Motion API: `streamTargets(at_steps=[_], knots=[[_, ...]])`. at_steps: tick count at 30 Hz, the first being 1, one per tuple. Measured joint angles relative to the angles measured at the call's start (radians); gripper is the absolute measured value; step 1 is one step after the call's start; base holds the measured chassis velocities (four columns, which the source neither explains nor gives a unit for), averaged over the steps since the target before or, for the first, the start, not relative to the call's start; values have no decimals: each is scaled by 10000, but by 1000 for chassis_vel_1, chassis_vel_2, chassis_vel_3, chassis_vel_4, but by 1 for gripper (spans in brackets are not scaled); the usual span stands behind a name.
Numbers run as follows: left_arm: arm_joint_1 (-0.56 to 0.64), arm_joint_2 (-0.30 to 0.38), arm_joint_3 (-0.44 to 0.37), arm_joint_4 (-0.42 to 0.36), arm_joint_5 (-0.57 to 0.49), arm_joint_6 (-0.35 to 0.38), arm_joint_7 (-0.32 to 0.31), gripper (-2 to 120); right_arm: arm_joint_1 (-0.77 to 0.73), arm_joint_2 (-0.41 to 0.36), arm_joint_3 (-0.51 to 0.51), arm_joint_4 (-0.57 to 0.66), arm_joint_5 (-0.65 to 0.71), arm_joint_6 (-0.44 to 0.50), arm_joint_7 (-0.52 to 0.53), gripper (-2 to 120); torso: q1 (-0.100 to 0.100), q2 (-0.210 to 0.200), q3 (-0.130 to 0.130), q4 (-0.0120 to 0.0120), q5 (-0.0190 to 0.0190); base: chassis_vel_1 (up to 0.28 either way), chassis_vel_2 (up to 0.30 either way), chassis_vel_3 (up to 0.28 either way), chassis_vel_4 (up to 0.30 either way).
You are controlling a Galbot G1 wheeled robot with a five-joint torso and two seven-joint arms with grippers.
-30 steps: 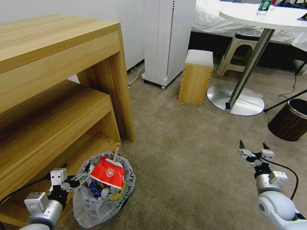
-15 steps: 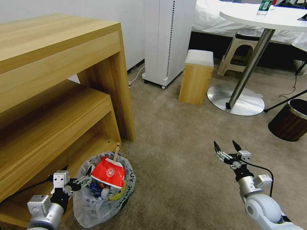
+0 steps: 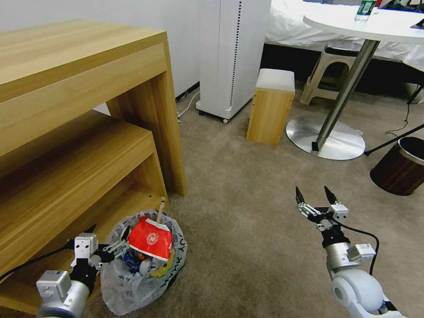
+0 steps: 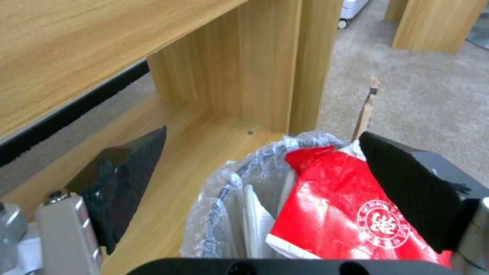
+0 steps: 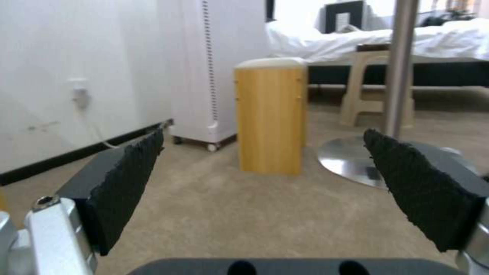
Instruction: Pick up the trash bin and place the garbage on the floor into it.
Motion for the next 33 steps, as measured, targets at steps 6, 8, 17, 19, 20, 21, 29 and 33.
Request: streamTargets(at_steps=[6,8,17,19,20,21,29,33], knots=[[-84,-20,20,83,-63,93,-97,100,77,284,-32,-200,-250,-18,243,100,0,0,0,0,-1,0,0,0,0],[-73,-22,23,83,-74,125,-105,100,78,289,-32,-210,-255,-17,244,100,0,0,0,0,-2,0,0,0,0],[-70,-21,30,87,-83,145,-113,100,80,278,-33,-215,-248,-17,244,100,0,0,0,0,-1,0,0,0,0],[-70,-20,30,88,-84,146,-115,100,80,276,-34,-216,-245,-18,242,100,0,0,0,0,-1,0,0,0,0],[-70,-19,30,90,-85,147,-116,100,80,274,-36,-216,-242,-17,241,100,0,0,0,0,-2,0,0,0,0],[-70,-19,30,90,-85,147,-116,100,80,274,-36,-216,-242,-17,241,100,0,0,0,0,-2,0,0,0,0],[-71,-17,30,96,-90,152,-117,100,80,267,-40,-216,-233,-17,233,100,0,1,0,0,-1,0,0,0,0],[-71,-17,30,96,-90,153,-117,100,80,265,-40,-216,-229,-19,228,100,0,1,0,0,-1,0,0,0,0]])
